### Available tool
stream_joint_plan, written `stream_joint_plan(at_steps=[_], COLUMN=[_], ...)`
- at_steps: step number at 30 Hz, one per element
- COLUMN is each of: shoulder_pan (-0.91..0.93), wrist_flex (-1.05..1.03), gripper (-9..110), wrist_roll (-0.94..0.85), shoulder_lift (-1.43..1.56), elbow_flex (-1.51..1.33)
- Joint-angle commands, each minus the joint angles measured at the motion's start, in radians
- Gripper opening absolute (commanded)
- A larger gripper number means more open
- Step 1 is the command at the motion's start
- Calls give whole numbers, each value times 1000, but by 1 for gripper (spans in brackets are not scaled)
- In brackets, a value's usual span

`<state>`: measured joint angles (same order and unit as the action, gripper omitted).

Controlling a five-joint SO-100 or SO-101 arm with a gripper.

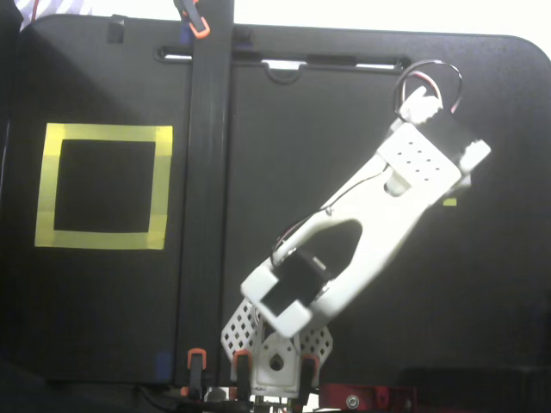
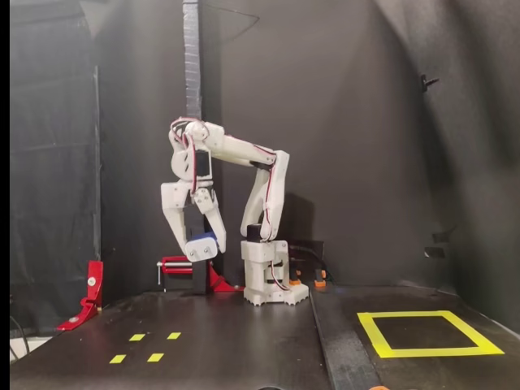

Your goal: Grasp the block and place it in the designated area.

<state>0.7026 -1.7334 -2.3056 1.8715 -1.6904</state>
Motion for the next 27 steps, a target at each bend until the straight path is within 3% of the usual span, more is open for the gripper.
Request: stream_joint_plan(at_steps=[1, 27], shoulder_pan=[-41, -617], wrist_flex=[18, 175], gripper=[23, 23], wrist_roll=[61, 663], shoulder_lift=[-11, -252], elbow_flex=[44, 147])
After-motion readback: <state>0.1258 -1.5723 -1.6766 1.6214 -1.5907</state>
